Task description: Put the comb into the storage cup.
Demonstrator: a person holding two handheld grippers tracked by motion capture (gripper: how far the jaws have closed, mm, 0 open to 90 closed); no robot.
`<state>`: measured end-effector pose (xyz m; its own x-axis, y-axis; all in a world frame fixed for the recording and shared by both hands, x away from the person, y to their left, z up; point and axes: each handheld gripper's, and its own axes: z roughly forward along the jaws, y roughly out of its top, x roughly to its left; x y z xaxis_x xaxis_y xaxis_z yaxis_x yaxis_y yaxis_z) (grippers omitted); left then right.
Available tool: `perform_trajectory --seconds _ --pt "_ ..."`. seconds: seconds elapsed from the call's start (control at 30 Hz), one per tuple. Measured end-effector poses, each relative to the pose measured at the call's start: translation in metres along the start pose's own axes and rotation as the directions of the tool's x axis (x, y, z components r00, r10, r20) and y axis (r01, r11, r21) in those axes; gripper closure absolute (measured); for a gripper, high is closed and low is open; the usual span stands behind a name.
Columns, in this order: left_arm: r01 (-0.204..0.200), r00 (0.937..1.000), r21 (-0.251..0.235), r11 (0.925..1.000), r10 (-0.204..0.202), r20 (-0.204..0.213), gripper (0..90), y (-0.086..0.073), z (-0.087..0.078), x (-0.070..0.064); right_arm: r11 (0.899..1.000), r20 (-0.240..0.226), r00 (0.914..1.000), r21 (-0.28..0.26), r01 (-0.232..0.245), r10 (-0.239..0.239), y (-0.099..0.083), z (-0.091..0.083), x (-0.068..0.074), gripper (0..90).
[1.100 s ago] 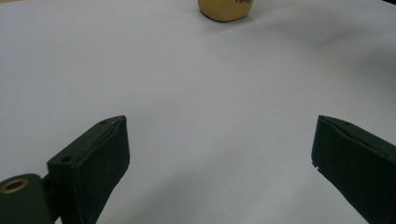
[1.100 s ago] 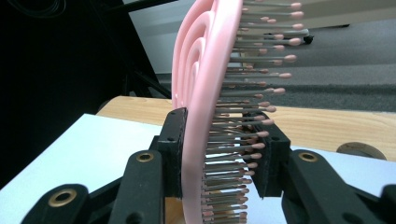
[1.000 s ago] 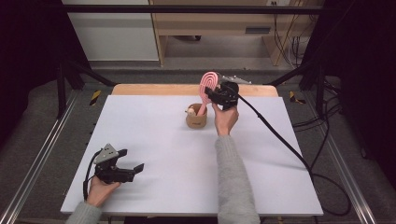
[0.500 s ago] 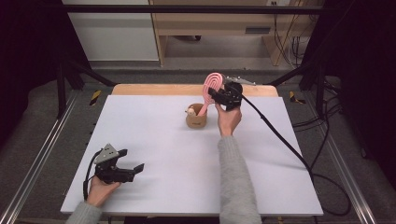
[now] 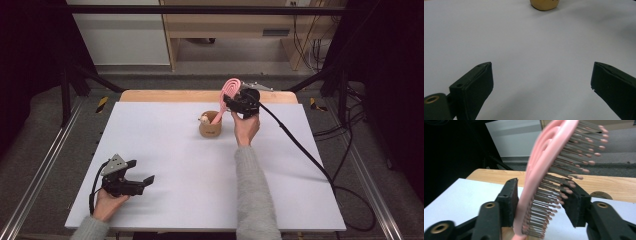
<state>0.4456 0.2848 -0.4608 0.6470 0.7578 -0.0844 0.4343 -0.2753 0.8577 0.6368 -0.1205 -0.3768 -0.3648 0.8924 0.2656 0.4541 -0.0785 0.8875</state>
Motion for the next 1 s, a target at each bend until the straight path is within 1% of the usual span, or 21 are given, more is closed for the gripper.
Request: perform_trajectory --seconds 0.07,0.13,0.23,0.33,0.43,0.5,0.57,0.7,0.83,0.9,1.0 --pt "0.000 1.0000 0.000 1.0000 0.000 0.000 4.3 0.000 0.000 0.000 1.000 0.003 1.0000 0.005 0.008 -0.008 0.000 0.000 0.000 43.6" --pt "0.000 1.0000 0.000 1.0000 0.000 0.000 4.4 0.000 0.000 0.000 1.000 0.005 0.9999 0.018 0.010 -0.010 -0.001 0.001 -0.001 42.1" --pt "0.001 1.0000 0.001 1.0000 -0.001 0.000 4.4 0.000 0.000 0.000 1.000 0.002 0.9998 0.012 0.020 -0.020 -0.002 0.002 0.000 40.0" --pt "0.000 1.0000 0.000 1.0000 0.000 -0.001 4.4 0.000 0.000 0.000 1.000 0.004 0.9997 0.000 0.026 -0.026 -0.002 0.001 0.001 34.8" --pt "0.001 1.0000 0.000 1.0000 -0.001 -0.001 4.3 0.000 0.000 0.000 0.999 0.023 0.9986 -0.024 0.048 -0.047 -0.003 -0.001 0.002 28.5" --pt "0.000 1.0000 0.000 1.0000 0.000 0.000 4.4 0.000 0.000 0.000 0.997 0.028 0.9973 -0.039 0.069 -0.068 -0.003 -0.003 0.003 25.6" --pt "0.000 1.0000 -0.001 1.0000 0.000 -0.001 4.4 0.000 0.000 0.000 0.993 0.033 0.9949 -0.067 0.098 -0.096 -0.003 -0.006 0.004 22.7" --pt "0.002 1.0000 0.000 1.0000 -0.002 -0.001 4.4 0.000 0.000 0.000 0.989 0.023 0.9924 -0.080 0.123 -0.121 -0.003 -0.010 0.006 15.7" --pt "0.000 1.0000 -0.001 1.0000 0.000 -0.001 4.4 0.000 0.000 0.000 0.983 0.019 0.9851 -0.069 0.172 -0.171 -0.005 -0.014 0.008 11.6" --pt "-0.001 1.0000 -0.001 1.0000 0.001 -0.003 4.4 0.000 0.000 0.000 0.978 0.007 0.9803 -0.067 0.197 -0.197 -0.007 -0.017 0.009 9.2" --pt "0.001 1.0000 -0.004 1.0000 -0.001 -0.003 4.4 0.000 0.000 0.000 0.980 -0.022 0.9829 -0.090 0.180 -0.183 -0.009 -0.024 0.006 7.4"
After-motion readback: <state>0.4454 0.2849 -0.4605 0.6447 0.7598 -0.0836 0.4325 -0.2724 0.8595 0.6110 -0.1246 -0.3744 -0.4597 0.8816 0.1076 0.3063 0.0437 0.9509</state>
